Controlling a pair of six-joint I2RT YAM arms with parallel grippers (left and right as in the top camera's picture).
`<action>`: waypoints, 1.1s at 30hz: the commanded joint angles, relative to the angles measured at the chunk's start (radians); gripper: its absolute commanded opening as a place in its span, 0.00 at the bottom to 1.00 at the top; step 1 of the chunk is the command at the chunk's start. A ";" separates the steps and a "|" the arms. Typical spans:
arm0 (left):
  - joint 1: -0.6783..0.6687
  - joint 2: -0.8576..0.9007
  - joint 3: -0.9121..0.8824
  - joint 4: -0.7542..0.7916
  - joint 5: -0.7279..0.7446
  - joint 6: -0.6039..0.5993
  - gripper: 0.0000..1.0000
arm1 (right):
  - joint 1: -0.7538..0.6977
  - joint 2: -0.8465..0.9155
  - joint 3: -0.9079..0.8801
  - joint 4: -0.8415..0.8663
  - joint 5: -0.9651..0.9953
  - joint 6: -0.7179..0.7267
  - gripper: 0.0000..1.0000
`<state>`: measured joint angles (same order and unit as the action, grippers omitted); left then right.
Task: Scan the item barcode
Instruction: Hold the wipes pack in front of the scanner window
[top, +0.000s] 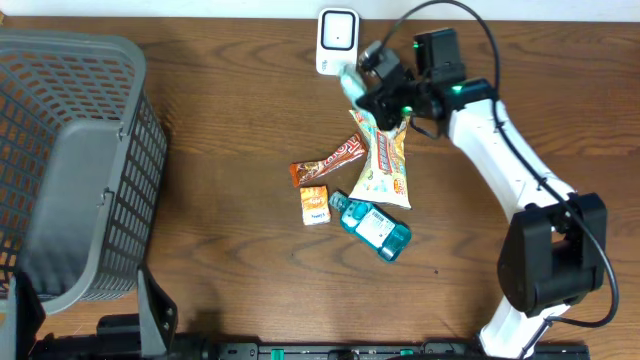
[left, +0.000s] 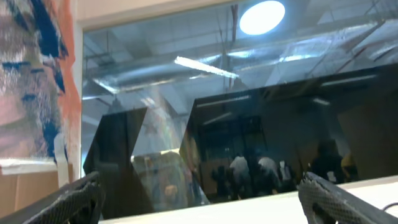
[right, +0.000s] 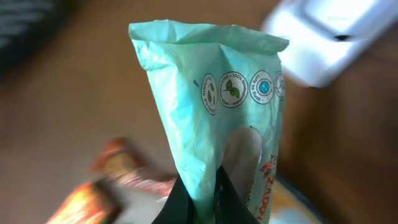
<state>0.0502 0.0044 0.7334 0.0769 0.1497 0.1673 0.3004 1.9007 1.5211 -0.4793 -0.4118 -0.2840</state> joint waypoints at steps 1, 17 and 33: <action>-0.003 0.000 0.001 0.003 -0.017 -0.023 0.99 | 0.077 -0.010 0.008 0.056 0.418 0.078 0.01; -0.003 -0.001 -0.003 -0.020 -0.092 -0.023 0.99 | 0.157 0.205 0.193 0.340 0.802 0.009 0.01; -0.003 -0.001 -0.019 -0.020 -0.092 -0.023 0.99 | 0.152 0.542 0.579 0.166 0.803 0.006 0.01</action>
<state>0.0502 0.0044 0.7143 0.0521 0.0681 0.1535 0.4557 2.4130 2.0666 -0.3199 0.3744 -0.2691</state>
